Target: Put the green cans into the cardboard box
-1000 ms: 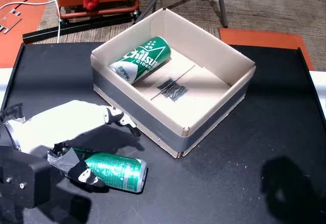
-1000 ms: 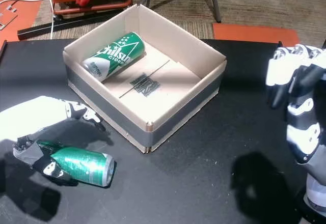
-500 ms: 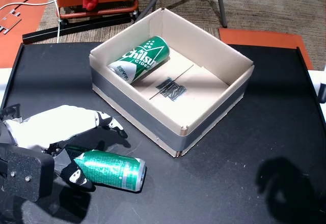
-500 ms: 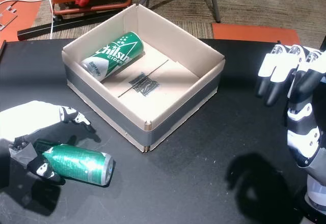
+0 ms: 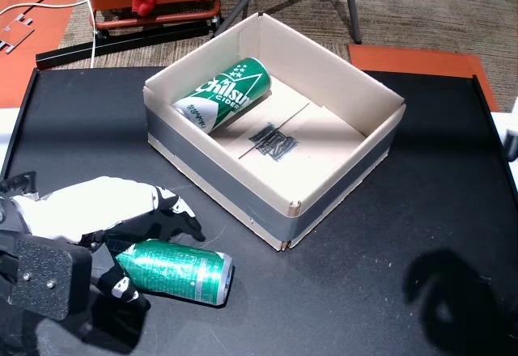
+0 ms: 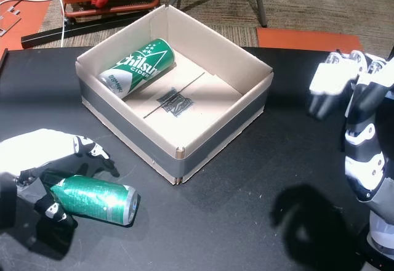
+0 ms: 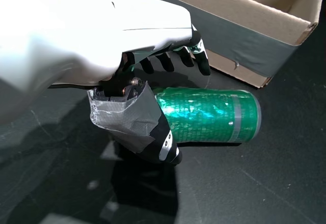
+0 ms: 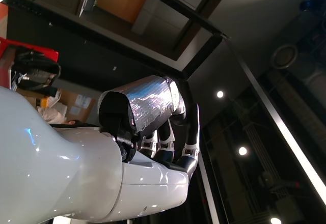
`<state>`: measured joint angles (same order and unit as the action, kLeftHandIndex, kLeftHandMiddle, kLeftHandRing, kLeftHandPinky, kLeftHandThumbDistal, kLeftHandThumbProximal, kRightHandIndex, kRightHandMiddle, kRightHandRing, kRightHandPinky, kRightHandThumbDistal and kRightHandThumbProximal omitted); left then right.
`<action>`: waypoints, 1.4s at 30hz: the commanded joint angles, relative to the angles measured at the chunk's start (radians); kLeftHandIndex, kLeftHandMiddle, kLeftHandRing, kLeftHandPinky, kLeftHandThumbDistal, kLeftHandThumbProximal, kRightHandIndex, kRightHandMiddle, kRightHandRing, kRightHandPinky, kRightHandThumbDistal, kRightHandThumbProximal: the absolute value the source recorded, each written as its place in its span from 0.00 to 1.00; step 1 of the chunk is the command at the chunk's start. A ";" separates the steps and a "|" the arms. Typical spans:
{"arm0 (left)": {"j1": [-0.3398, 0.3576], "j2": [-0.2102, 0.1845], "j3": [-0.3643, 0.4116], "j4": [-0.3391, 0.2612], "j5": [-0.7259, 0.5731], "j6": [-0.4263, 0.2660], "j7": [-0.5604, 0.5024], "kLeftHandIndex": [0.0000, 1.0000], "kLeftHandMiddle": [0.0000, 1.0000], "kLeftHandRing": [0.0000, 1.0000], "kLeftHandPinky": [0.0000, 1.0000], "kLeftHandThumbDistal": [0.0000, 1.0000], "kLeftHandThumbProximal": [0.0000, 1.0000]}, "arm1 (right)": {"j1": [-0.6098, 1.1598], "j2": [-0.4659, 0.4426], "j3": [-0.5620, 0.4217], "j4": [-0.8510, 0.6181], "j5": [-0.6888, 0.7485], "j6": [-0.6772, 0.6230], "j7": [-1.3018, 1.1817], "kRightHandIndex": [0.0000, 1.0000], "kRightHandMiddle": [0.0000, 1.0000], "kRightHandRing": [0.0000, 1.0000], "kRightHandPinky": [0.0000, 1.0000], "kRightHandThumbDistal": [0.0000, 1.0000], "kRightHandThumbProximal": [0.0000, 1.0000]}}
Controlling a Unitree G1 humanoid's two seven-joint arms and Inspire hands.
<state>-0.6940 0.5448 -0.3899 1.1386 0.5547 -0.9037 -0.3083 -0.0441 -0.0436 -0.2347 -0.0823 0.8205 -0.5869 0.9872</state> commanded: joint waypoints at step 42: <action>-0.086 -0.116 -0.218 0.157 0.158 0.142 0.250 0.74 0.80 0.82 0.77 1.00 0.00 | -0.030 0.002 -0.001 -0.013 0.027 0.042 0.065 0.19 0.27 0.31 0.15 0.78 0.00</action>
<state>-0.8089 0.4490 -0.5844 1.2774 0.6760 -0.7712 -0.0518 -0.0712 -0.0497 -0.2283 -0.0828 0.8536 -0.5302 1.0551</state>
